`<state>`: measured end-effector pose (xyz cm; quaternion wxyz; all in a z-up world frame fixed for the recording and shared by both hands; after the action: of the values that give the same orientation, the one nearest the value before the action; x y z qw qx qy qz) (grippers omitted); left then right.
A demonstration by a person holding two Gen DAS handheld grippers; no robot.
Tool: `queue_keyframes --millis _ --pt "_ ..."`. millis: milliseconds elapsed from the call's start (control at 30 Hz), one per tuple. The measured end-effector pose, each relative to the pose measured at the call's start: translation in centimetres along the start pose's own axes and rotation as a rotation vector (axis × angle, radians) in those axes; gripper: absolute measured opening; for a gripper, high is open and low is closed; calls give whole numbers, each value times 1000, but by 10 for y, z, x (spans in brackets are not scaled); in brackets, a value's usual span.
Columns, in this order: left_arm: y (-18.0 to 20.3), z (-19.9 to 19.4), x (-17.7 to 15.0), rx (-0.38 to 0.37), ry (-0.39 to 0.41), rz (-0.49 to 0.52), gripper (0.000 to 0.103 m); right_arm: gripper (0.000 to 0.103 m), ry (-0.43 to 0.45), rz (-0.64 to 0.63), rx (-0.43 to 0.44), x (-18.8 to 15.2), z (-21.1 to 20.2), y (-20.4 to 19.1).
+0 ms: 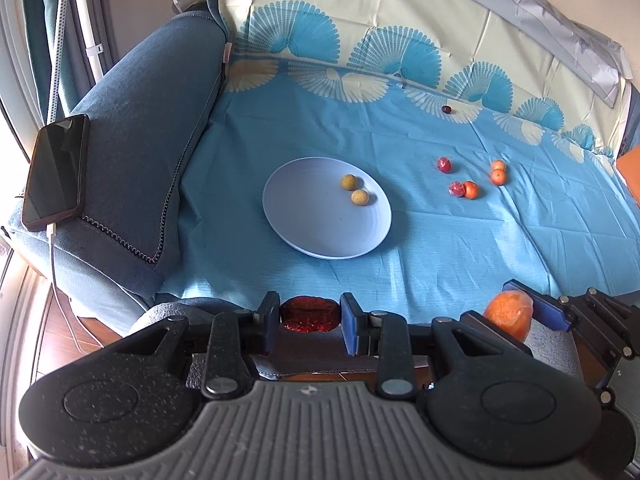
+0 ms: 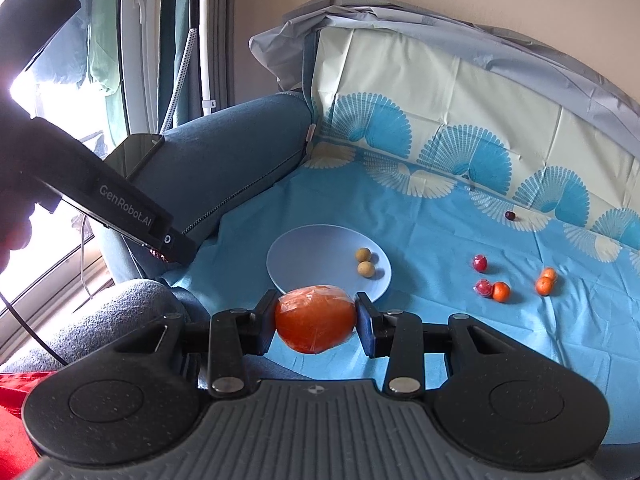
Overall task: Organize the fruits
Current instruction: 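Carry the date and tangerine to the plate and open both grippers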
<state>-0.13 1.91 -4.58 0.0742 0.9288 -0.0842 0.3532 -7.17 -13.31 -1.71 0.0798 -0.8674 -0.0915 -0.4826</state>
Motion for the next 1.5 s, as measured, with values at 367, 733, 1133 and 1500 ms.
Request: queue_keyframes --millis 367,733,1133,1500 --pt "-7 29 14 12 -37 -10 36 42 -46 31 16 -8 31 8" --pt "-12 107 55 29 -59 -25 36 42 -96 61 15 -9 105 25" --pt "-11 229 66 18 -167 -13 36 42 -182 90 -9 -25 212 63" --pt "-14 263 75 6 -115 5 103 73 -267 60 8 -44 264 59"
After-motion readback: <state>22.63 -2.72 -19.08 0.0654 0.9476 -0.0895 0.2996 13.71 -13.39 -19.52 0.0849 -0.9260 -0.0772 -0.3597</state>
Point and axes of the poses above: each gripper's, at about its wrist camera, not at the fingertips, and z roughly the way its jaws point, y to its right, x to its top, the point moved 8 cm from there along z, roughly the way its jaws point, and after that the axes turned 8 degrees about y, right-handed, at the moved point
